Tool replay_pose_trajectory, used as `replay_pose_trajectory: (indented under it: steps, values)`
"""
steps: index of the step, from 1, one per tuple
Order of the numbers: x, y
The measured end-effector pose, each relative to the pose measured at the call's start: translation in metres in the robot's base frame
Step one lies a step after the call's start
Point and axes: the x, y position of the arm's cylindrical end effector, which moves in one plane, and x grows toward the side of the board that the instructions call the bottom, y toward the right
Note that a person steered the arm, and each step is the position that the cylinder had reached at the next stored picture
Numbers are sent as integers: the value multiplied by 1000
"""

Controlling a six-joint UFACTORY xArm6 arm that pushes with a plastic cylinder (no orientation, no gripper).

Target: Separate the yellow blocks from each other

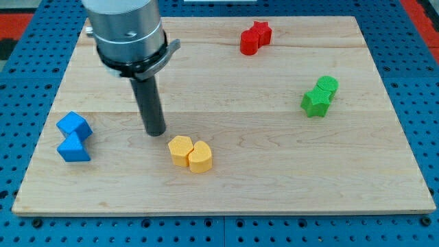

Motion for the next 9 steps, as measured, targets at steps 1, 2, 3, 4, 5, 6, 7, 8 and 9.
replay_pose_trajectory:
  steps: [1, 2, 3, 4, 5, 6, 7, 8, 9]
  values:
    - [39, -25]
    - [70, -52]
    - [71, -69]
    - [61, -35]
    - [45, -31]
    - [40, 11]
    - [39, 30]
    - [39, 47]
    - [41, 87]
